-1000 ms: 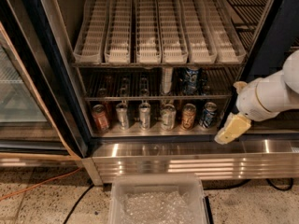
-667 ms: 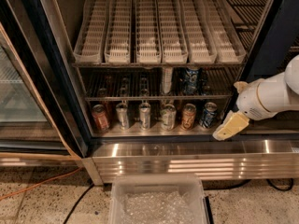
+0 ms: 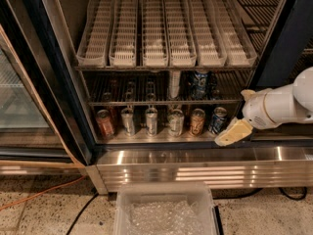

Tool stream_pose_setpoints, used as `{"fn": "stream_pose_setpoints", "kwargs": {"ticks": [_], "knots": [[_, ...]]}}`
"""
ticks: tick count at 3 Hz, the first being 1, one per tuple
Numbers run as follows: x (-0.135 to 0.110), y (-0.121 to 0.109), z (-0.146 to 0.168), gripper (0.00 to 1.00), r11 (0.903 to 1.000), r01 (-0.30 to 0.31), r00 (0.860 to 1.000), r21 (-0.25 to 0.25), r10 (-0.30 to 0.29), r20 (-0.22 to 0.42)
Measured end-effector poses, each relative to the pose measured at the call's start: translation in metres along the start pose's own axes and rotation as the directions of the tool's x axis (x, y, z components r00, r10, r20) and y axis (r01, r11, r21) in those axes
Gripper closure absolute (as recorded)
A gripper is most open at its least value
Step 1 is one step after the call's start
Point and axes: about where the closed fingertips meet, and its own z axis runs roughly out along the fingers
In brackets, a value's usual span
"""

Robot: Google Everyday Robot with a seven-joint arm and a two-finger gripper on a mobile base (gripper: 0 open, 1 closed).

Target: Pick coke can from middle shelf of fridge

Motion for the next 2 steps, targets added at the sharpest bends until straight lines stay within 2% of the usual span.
{"fn": "stream_pose_setpoints", "kwargs": {"ticks": [1, 2], "knots": [[0.005, -0.017, 0.019, 0.00, 0.9894, -0.145, 0.984, 0.000, 0.145, 0.101], [-0.002, -0.030, 0.019, 0.00, 0.9747, -0.222, 0.953, 0.029, 0.210, 0.217]]}}
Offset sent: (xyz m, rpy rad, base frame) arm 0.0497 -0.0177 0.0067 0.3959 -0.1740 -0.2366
